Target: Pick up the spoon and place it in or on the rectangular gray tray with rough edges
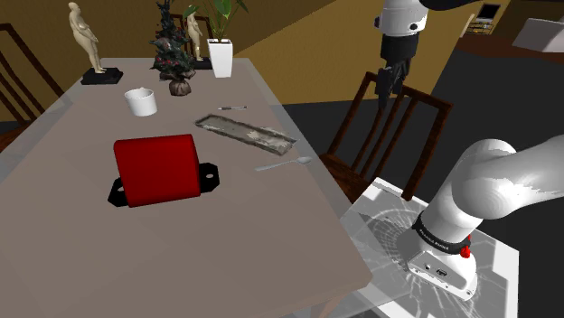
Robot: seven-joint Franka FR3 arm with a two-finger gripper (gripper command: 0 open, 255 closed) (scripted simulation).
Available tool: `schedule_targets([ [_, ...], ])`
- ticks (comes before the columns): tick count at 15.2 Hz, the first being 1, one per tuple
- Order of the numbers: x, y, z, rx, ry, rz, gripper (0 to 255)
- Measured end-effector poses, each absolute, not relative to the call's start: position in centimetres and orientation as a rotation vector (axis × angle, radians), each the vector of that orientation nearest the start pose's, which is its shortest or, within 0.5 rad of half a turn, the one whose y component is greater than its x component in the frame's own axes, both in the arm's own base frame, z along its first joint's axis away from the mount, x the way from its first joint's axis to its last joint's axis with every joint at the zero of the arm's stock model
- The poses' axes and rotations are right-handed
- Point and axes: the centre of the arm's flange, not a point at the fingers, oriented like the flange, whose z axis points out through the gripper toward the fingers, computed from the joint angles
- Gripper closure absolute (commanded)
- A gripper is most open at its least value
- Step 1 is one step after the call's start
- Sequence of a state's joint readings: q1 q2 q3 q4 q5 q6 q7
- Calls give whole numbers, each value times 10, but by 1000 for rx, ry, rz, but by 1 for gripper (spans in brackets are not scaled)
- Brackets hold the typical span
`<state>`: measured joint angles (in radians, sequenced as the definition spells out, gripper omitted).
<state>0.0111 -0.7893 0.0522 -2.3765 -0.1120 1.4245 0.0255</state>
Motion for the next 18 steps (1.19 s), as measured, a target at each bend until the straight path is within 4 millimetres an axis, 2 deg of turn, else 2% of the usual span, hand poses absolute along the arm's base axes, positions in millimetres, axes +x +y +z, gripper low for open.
schedule_targets([
  [2,293,12,568,-3284,-6,264,0],
  [4,304,21,553,-3278,42,277,0],
  [11,359,59,488,-3241,250,328,0],
  [18,420,87,423,-3189,457,377,0],
])
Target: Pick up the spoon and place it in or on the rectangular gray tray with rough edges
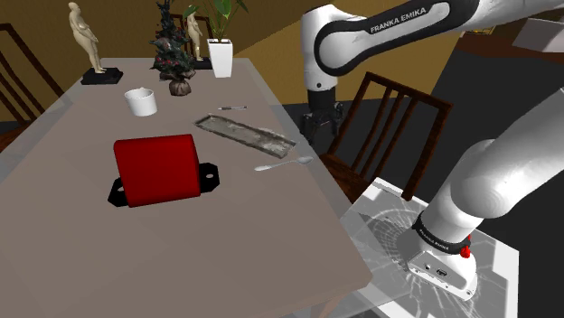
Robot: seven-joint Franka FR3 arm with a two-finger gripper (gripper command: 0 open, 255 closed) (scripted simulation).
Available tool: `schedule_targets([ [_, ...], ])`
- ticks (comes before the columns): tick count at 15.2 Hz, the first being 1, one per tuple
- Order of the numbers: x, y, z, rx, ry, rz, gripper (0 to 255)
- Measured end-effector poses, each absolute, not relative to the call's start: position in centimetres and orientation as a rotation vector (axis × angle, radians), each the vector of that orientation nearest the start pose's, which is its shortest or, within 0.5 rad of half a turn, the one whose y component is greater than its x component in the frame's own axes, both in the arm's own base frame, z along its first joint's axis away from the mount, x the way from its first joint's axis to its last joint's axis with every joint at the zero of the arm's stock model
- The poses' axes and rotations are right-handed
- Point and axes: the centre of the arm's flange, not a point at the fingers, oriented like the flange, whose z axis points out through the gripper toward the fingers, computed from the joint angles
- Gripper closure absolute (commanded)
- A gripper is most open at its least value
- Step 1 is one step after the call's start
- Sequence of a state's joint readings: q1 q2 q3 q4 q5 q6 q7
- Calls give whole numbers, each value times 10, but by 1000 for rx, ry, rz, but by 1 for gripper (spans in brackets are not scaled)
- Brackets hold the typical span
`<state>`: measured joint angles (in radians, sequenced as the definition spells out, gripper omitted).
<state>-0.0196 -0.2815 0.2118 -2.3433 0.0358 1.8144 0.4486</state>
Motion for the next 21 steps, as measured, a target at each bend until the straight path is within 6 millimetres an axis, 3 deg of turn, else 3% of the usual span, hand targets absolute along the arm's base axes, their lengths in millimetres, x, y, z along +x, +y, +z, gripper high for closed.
schedule_targets([
  [6,463,106,371,-3142,605,412,0],
  [13,457,104,335,-3138,617,414,0],
  [19,456,105,331,-3138,617,413,0],
  [20,456,105,331,-3138,617,413,255],
  [21,456,105,332,-3138,617,412,255],
])
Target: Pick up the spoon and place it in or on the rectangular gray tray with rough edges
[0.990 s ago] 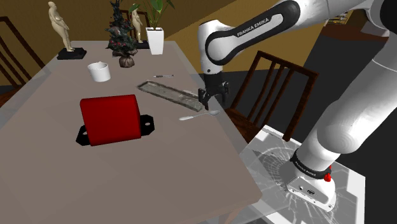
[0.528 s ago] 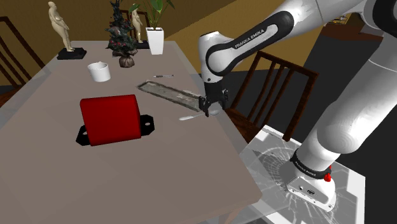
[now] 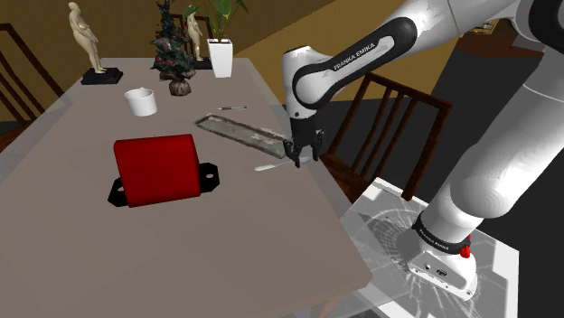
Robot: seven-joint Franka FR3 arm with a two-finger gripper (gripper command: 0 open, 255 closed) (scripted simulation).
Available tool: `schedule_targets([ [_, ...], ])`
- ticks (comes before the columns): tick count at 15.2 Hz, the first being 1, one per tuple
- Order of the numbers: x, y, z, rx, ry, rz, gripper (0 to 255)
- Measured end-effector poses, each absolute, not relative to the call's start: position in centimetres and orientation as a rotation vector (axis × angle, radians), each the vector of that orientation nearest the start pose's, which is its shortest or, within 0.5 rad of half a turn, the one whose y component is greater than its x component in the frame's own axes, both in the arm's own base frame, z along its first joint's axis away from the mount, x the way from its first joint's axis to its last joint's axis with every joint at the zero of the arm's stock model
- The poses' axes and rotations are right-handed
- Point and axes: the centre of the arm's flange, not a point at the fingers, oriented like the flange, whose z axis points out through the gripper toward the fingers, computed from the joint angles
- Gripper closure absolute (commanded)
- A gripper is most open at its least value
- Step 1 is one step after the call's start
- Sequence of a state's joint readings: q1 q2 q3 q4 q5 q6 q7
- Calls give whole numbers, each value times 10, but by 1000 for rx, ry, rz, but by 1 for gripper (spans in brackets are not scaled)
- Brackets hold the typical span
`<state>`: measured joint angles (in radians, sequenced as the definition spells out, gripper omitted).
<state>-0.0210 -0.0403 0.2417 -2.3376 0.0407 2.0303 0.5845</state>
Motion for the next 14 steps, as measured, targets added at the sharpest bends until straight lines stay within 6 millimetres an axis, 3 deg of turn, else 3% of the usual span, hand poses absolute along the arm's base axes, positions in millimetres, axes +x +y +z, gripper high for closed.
schedule_targets([
  [9,456,104,332,-3138,617,412,255],
  [14,457,104,353,-3138,617,412,255],
])
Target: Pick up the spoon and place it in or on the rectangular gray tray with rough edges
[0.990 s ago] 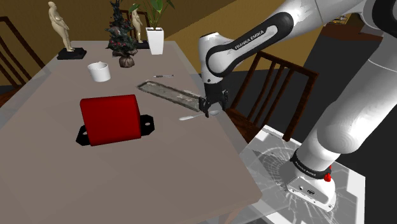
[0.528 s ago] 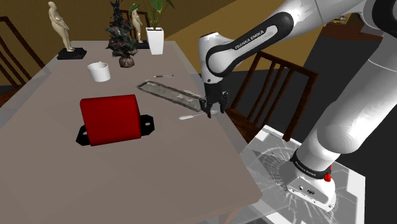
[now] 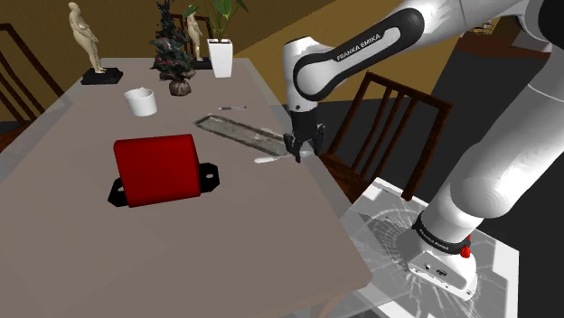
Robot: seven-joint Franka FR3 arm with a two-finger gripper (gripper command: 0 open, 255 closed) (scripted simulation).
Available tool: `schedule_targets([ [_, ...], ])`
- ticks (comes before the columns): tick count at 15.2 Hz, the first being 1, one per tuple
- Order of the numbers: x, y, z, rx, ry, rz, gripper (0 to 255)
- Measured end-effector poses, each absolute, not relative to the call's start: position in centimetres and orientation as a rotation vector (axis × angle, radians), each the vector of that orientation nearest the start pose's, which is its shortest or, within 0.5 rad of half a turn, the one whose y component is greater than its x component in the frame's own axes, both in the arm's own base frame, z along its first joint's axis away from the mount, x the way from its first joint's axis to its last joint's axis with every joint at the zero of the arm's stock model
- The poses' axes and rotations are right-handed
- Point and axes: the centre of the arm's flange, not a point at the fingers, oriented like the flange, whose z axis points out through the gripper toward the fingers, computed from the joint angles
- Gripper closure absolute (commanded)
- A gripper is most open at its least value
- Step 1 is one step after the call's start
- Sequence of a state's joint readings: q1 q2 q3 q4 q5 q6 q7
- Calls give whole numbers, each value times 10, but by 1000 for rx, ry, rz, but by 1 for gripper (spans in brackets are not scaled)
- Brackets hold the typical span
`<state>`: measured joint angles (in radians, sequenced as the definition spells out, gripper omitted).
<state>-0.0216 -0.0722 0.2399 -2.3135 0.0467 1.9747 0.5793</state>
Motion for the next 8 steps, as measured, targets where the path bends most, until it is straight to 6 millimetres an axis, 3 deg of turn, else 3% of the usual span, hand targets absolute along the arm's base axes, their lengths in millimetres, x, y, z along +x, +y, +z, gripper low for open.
schedule_targets([
  [8,456,105,394,-3138,617,412,255],
])
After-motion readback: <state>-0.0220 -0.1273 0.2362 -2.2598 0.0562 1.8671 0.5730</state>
